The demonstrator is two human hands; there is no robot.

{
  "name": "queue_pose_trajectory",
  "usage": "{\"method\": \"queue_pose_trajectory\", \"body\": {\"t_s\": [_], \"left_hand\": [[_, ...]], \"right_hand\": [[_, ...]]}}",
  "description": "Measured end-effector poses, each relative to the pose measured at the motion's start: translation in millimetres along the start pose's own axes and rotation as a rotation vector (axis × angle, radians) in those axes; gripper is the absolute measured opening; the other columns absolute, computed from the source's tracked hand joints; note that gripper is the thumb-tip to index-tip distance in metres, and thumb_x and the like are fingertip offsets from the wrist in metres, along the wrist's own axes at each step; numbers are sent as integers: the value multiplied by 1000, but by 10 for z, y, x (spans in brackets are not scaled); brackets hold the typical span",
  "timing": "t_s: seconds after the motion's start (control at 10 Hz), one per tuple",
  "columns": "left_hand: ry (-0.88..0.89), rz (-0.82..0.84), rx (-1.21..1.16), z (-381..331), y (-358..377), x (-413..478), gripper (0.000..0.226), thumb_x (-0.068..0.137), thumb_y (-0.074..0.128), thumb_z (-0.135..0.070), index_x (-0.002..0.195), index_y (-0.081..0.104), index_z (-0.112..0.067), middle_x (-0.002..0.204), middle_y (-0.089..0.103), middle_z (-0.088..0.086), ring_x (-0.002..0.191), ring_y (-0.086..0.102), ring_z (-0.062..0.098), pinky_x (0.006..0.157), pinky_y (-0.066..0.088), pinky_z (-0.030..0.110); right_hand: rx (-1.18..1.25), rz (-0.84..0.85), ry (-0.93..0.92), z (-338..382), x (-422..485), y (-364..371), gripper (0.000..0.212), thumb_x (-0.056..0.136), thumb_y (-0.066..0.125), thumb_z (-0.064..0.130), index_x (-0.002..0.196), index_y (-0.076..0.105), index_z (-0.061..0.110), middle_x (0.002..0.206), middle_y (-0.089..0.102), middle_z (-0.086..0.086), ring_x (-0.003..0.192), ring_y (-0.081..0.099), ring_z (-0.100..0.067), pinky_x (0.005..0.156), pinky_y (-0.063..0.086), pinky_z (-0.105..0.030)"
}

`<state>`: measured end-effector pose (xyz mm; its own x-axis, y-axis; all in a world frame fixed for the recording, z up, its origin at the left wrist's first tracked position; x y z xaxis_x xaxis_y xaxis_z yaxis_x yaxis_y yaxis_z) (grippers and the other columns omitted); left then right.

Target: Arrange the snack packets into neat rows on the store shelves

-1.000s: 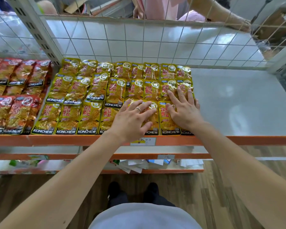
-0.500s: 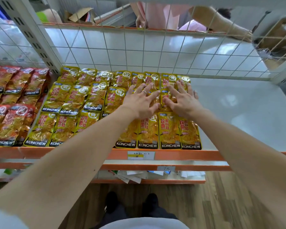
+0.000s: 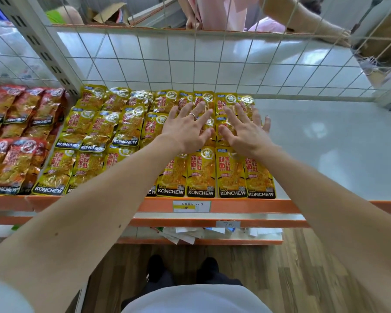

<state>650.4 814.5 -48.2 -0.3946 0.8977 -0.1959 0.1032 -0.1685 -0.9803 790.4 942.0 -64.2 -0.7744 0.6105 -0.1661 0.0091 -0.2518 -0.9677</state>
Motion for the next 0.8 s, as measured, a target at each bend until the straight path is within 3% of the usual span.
{"method": "queue_pose_trajectory", "body": {"t_s": [0.1,0.2,0.3,0.5,0.8], "left_hand": [[52,-74,-32,-118,-40,-279,65,100,19,-64,159,7,-38,169,-4,-6,155,-2,24,122,-1,58],[97,-122,-42,-255,69,-714,67,96,20,-65,157,12,-40,169,1,-8,155,2,23,121,1,60],[63,-69,-50,-315,270,-1013,69,92,19,-64,157,13,-42,168,2,-9,155,3,21,121,1,58],[12,-76,-40,-317,457,-1177,70,92,15,-66,158,10,-42,168,2,-10,155,-3,19,122,1,56],[5,-108,-81,-363,416,-1149,64,99,22,-61,158,12,-40,168,2,-11,154,-2,19,121,-2,53]], "right_hand": [[27,-84,-51,30,-338,-6,64,98,23,68,156,7,48,167,-8,11,153,-12,-32,115,-7,-65],[-30,-43,-66,47,-708,114,69,89,11,74,154,4,50,166,-12,12,151,-16,-34,114,-6,-69],[-72,-15,-37,52,-915,216,72,86,9,74,154,-3,51,166,-17,10,150,-22,-33,113,-6,-68],[-62,106,-11,160,-1088,331,69,97,17,68,153,-16,45,161,-31,9,145,-36,-29,115,-16,-63],[23,53,-34,140,-1185,263,70,97,19,69,155,-11,45,163,-25,8,148,-31,-27,117,-15,-60]]}}
Point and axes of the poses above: each hand's wrist, its own x-axis towards the middle knuckle, its own y-axis out of the palm, z = x × y, the point moved 1 cm from there along x, towards the middle knuckle
